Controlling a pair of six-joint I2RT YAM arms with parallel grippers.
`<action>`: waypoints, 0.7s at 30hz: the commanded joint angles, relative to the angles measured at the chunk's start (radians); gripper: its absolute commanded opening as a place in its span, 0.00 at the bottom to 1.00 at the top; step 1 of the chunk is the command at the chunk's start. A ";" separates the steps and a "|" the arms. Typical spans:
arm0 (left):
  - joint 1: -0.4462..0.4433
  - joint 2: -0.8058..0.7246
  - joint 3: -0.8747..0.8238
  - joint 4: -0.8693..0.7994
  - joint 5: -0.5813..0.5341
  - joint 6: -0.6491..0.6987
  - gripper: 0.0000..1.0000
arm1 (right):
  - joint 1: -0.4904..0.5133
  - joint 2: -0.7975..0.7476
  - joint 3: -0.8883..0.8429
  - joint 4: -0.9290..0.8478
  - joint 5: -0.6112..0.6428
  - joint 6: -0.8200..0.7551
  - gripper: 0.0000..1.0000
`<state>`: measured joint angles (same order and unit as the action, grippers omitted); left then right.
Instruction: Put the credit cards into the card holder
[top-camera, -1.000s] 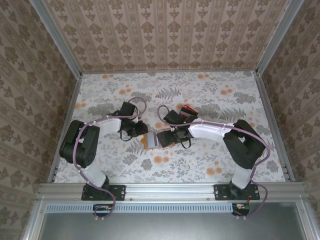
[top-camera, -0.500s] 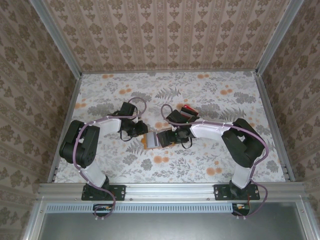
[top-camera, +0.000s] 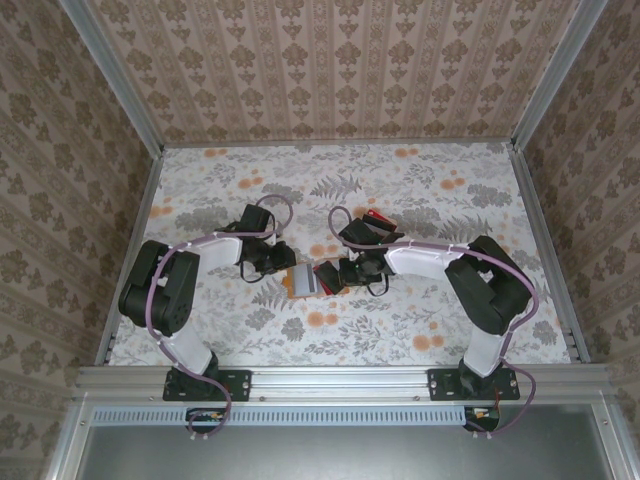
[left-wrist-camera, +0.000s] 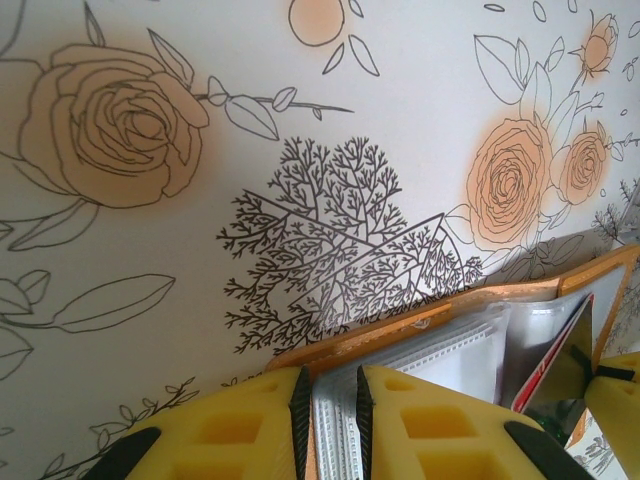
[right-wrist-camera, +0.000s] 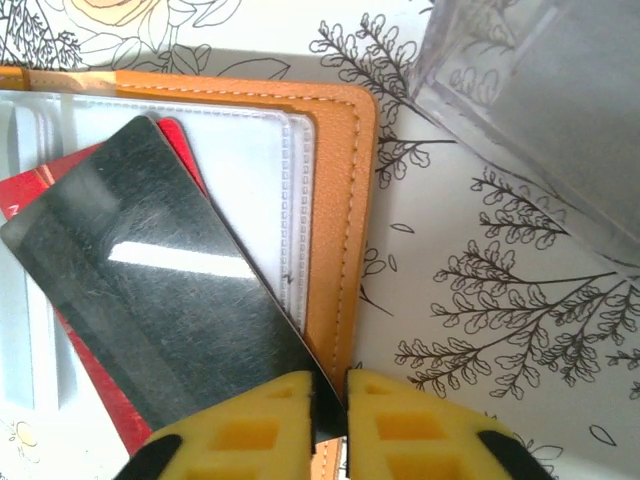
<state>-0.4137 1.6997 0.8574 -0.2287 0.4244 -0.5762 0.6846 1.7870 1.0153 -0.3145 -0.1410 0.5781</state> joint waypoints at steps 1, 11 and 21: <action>-0.025 0.070 -0.060 -0.076 -0.022 -0.004 0.22 | 0.003 0.003 -0.037 0.048 -0.034 -0.007 0.10; -0.024 0.075 -0.055 -0.079 -0.022 -0.001 0.22 | -0.033 -0.062 -0.080 0.062 -0.076 -0.013 0.00; -0.024 0.075 -0.043 -0.090 -0.024 0.001 0.22 | -0.053 -0.156 -0.096 0.046 -0.121 -0.030 0.00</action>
<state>-0.4137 1.6997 0.8577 -0.2298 0.4240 -0.5762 0.6369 1.6722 0.9272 -0.2523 -0.2245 0.5720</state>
